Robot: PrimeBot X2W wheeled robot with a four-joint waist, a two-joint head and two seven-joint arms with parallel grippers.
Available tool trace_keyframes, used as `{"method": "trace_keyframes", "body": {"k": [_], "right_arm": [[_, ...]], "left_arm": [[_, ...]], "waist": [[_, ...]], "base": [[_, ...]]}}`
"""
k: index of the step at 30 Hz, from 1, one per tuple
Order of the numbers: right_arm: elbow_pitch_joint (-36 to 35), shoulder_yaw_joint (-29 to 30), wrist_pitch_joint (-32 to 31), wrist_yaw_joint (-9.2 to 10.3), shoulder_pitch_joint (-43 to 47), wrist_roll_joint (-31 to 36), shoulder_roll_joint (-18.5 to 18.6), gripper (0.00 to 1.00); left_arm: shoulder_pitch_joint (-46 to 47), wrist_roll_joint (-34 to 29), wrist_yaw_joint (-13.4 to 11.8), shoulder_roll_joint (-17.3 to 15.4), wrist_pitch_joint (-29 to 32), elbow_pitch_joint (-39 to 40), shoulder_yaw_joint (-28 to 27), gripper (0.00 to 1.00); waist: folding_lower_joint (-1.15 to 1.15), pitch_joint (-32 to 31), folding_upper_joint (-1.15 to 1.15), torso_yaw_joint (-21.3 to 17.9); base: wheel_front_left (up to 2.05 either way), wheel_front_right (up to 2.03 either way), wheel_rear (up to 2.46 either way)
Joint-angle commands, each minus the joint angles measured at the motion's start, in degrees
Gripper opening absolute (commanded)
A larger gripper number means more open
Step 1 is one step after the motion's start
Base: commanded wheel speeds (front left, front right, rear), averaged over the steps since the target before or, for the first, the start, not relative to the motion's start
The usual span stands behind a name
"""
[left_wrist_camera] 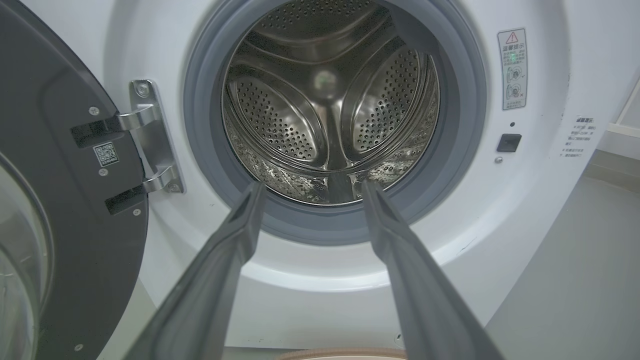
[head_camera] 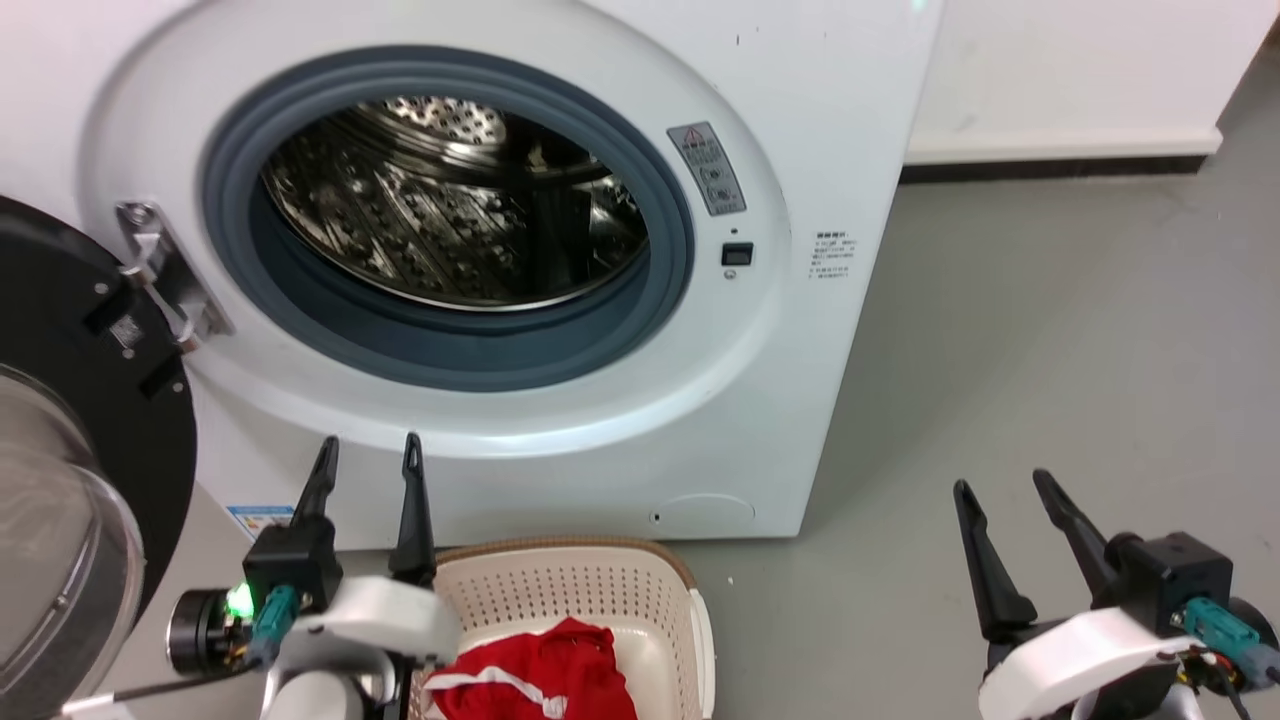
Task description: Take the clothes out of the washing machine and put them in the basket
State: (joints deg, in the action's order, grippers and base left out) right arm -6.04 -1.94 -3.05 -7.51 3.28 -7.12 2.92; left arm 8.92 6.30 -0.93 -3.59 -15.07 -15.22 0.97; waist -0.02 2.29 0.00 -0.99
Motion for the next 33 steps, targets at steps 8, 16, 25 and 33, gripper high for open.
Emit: {"method": "trace_keyframes", "body": {"k": [8,16,25,33], "right_arm": [[-1.02,0.61,-1.01,0.04,4.01,2.62,-0.08,1.0],[-0.04,1.32,-0.58,0.04,5.11,4.24,-0.09,1.0],[0.13,1.01,-0.51,0.04,4.54,3.68,-0.09,1.0],[0.16,0.66,-0.49,0.04,4.52,2.98,-0.09,1.0]], "left_arm": [[-6.99,-1.58,-1.09,-2.14,2.73,5.89,0.74,1.0],[-10.21,-0.85,-1.52,-2.07,4.8,8.24,1.2,1.0],[-10.35,-0.04,-1.86,-2.45,5.25,8.81,1.16,1.0],[-10.38,0.33,-2.27,-2.69,5.22,8.59,1.23,1.0]], "waist": [[0.02,-4.01,0.0,1.26],[0.02,-4.65,0.0,1.05],[0.02,-4.54,0.0,0.98],[0.02,-4.41,0.0,0.93]], "base": [[0.0,0.0,0.0],[0.0,0.0,0.0],[0.0,0.0,0.0],[0.0,0.0,0.0]]}}
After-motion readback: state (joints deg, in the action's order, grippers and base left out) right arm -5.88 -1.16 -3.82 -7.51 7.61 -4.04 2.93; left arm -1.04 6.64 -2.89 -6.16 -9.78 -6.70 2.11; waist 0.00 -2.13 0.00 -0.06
